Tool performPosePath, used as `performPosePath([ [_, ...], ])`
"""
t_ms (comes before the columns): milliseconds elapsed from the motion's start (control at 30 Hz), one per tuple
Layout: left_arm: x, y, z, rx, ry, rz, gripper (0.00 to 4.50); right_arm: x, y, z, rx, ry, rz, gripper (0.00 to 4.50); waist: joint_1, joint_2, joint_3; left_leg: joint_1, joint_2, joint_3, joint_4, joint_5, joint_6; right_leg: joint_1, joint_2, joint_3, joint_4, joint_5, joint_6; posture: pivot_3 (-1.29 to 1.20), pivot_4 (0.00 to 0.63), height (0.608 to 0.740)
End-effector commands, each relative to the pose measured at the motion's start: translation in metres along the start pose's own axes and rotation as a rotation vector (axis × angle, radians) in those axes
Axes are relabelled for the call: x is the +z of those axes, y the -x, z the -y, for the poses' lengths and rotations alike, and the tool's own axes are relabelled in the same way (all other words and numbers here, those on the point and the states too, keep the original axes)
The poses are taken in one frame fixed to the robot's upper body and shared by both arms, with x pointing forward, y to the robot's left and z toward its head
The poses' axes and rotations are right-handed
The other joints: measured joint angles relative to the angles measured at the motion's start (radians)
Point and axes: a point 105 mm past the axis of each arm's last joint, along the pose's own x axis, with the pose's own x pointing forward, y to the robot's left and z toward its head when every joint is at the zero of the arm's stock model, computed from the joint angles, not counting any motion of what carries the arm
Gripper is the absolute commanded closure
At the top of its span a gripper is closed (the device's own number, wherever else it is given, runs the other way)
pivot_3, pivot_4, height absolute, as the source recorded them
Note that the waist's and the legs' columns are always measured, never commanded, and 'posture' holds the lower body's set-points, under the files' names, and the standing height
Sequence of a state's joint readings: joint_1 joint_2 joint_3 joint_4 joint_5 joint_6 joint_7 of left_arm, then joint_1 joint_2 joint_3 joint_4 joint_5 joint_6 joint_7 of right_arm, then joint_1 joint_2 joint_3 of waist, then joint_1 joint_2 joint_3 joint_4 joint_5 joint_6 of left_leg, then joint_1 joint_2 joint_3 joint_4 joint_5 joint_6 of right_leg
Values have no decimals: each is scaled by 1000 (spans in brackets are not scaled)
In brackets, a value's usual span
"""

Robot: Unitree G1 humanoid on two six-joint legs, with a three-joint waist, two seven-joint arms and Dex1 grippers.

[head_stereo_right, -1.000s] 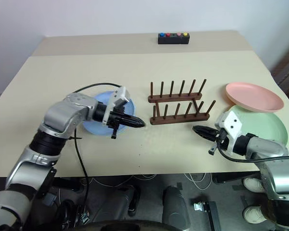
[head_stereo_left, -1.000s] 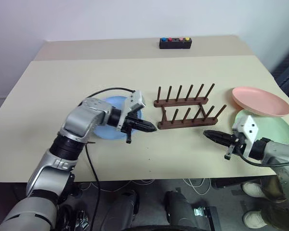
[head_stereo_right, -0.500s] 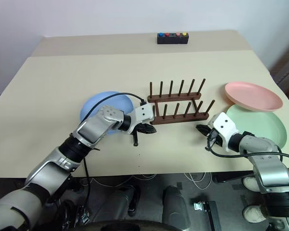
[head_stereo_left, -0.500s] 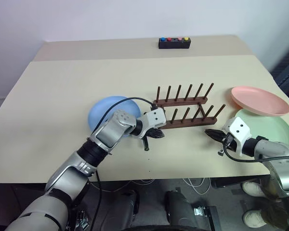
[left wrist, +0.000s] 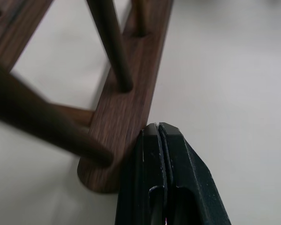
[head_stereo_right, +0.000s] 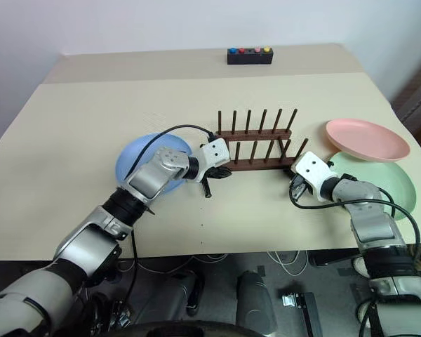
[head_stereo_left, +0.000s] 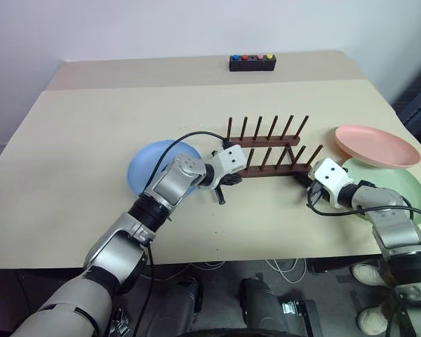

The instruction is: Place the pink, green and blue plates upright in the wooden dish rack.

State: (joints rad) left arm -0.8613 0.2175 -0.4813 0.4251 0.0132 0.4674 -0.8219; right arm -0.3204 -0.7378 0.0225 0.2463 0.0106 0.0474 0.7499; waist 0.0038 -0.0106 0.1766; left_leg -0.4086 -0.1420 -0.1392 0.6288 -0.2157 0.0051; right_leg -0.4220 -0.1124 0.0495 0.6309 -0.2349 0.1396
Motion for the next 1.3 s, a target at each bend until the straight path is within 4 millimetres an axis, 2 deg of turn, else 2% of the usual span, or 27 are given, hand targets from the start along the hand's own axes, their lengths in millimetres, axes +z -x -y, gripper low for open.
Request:
performPosePath([
  [33, 5, 4, -18, 65, -12, 14, 4500, 7, -9, 12, -41, 52, 18, 4482, -2, 0, 0, 0, 0, 0, 0, 0, 0, 0, 0, 0, 0, 0, 0, 0, 150, 740],
  [400, 4, 13, -59, 170, -25, 7, 4500, 13, -26, 26, -67, 99, 31, 4482, -17, 0, 0, 0, 0, 0, 0, 1, -1, 0, 0, 0, 0, 0, 0, 0, 150, 740],
  [800, 5, 9, -61, 172, -32, 21, 4500, 21, -38, 44, -153, 142, 51, 4482, -21, 0, 0, 0, -1, 0, -1, 2, -3, -1, 0, 0, 1, 0, 1, 0, 150, 740],
  [1000, 4, 10, -63, 176, -38, 17, 4500, 25, -44, 45, -162, 136, 64, 4482, -22, 0, 0, 0, -1, 0, -1, 2, -3, -1, 0, 0, 1, 0, 1, 0, 150, 740],
  [1133, 8, 13, -63, 164, 6, 52, 4500, 25, -37, 40, -111, 135, 81, 4482, -22, 0, 0, 0, -1, 0, -1, 2, -3, -1, 0, 0, 1, 0, 1, 0, 150, 740],
  [1267, 21, 30, -58, 77, 123, 156, 4500, 49, -20, 38, -41, -43, 224, 4482, -24, 0, 0, -1, -1, -1, -1, 2, -2, -2, 0, 0, 1, 0, 1, 0, 150, 740],
  [1300, 29, 41, -58, 37, 187, 211, 4250, 58, -9, 38, -5, -113, 273, 4245, -24, 0, 0, -1, -1, 0, 0, 2, -2, -2, 0, 0, 1, 0, 1, 0, 150, 740],
])
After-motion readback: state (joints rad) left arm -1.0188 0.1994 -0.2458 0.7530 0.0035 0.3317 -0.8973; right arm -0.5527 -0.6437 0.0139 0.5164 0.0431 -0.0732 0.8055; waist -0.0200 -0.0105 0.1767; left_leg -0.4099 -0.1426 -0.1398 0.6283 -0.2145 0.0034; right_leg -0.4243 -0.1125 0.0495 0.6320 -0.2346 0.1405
